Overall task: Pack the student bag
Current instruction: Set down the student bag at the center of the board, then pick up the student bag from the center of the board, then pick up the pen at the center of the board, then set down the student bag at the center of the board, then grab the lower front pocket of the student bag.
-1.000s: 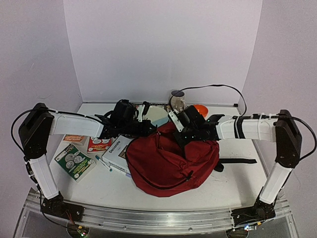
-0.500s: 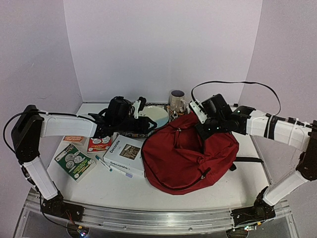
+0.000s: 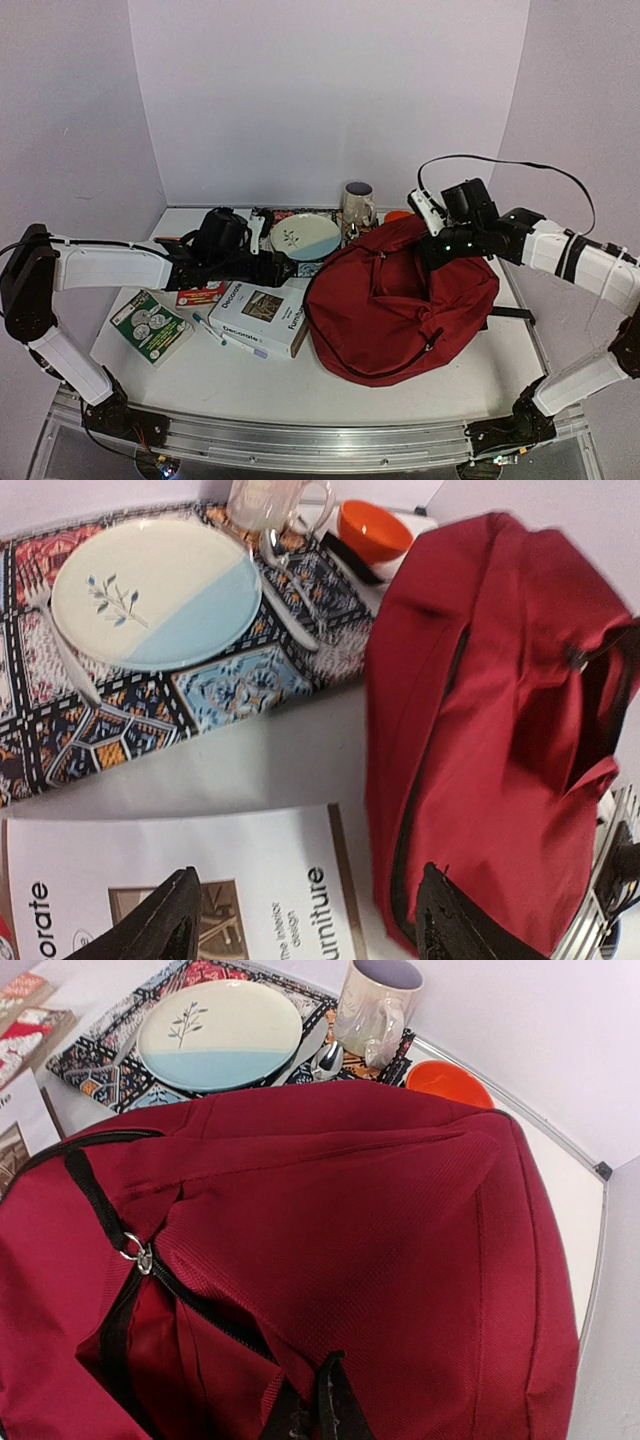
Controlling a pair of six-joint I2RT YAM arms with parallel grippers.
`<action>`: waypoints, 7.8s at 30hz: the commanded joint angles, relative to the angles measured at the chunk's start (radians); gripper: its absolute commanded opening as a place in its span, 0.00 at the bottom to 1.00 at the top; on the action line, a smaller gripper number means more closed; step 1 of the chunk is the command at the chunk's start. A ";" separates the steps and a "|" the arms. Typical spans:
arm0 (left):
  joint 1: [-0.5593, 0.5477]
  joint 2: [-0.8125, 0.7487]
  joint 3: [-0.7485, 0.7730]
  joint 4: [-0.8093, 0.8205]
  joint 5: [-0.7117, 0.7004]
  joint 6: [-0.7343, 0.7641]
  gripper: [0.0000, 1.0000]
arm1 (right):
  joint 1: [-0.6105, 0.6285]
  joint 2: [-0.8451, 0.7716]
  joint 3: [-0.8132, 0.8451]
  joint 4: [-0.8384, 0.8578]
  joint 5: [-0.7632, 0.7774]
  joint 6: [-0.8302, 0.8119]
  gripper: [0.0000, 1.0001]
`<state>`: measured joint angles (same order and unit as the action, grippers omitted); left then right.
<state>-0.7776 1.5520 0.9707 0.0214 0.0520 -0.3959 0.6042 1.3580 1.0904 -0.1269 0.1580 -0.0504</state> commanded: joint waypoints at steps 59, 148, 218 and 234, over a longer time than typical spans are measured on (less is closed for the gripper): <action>-0.097 -0.052 -0.047 -0.097 -0.041 0.014 0.81 | 0.501 0.244 0.072 -0.090 0.192 0.307 0.00; -0.410 0.521 0.370 -0.437 -0.221 0.024 0.11 | 0.271 0.103 -0.104 0.095 0.167 0.353 0.01; -0.072 -0.124 0.126 -0.268 -0.177 -0.027 0.00 | 0.175 0.187 -0.054 -0.030 0.146 0.425 0.39; -0.065 -0.099 0.141 -0.242 -0.100 -0.038 0.00 | 0.165 0.393 -0.028 0.005 0.140 0.427 0.31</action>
<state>-0.8471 1.4471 1.0653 -0.2775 -0.0835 -0.4210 0.7696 1.7058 1.0508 -0.1108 0.2853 0.3649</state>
